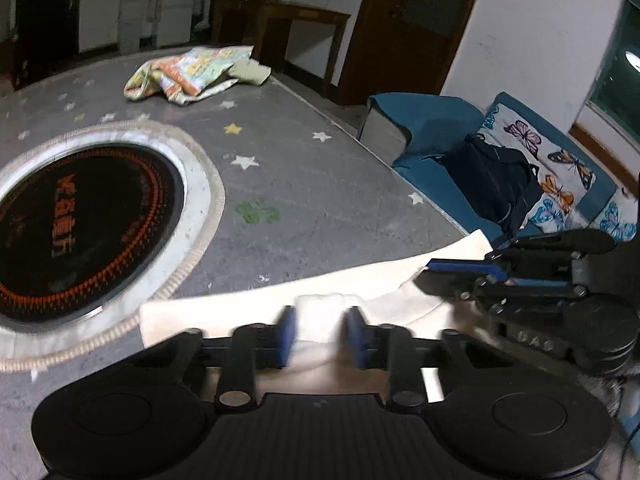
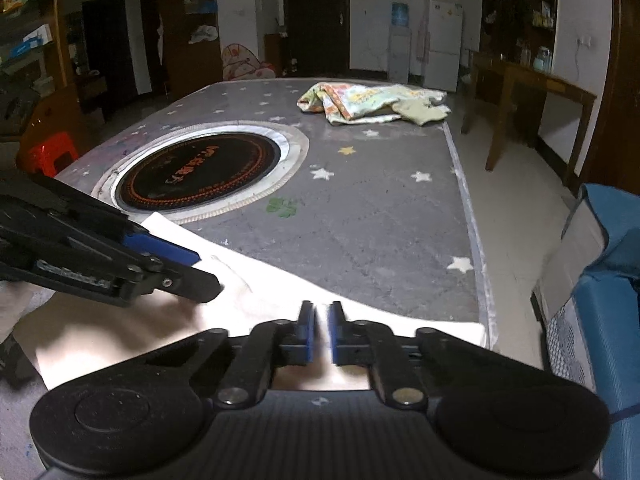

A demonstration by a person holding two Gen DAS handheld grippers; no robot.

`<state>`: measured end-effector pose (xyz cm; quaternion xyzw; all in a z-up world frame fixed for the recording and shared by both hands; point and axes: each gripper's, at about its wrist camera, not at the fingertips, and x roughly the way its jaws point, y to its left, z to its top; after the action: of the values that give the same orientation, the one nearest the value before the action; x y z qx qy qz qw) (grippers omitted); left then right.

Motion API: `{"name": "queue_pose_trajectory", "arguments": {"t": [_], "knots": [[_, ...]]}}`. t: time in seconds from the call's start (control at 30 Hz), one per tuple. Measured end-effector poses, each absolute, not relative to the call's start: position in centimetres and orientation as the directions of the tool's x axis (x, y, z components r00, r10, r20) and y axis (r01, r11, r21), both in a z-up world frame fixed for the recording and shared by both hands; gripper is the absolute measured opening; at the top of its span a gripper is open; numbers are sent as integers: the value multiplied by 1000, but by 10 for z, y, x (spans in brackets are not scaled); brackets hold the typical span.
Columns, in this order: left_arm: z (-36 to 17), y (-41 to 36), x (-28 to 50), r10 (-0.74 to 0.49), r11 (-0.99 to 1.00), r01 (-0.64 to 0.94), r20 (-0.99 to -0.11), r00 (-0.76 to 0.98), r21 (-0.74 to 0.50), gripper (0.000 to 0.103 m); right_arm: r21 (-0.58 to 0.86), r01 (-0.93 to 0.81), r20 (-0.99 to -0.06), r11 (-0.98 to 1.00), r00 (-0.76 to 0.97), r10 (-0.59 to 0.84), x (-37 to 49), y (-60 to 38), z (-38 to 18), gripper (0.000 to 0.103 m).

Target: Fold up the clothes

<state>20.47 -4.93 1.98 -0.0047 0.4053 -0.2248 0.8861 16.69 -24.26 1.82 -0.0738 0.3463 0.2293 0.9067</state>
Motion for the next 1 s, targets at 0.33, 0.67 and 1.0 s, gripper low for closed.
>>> {"name": "queue_pose_trajectory", "arguments": {"t": [0.33, 0.67, 1.0], "knots": [[17, -50, 206, -368, 919, 364, -652, 663, -149, 10, 2, -432, -615, 902, 711, 341, 175, -240, 17, 4], [14, -46, 208, -367, 924, 341, -648, 667, -172, 19, 4, -434, -594, 901, 724, 351, 166, -242, 30, 9], [18, -45, 209, -356, 929, 330, -648, 673, -168, 22, -22, -452, -627, 892, 701, 340, 161, -235, 16, 9]]}}
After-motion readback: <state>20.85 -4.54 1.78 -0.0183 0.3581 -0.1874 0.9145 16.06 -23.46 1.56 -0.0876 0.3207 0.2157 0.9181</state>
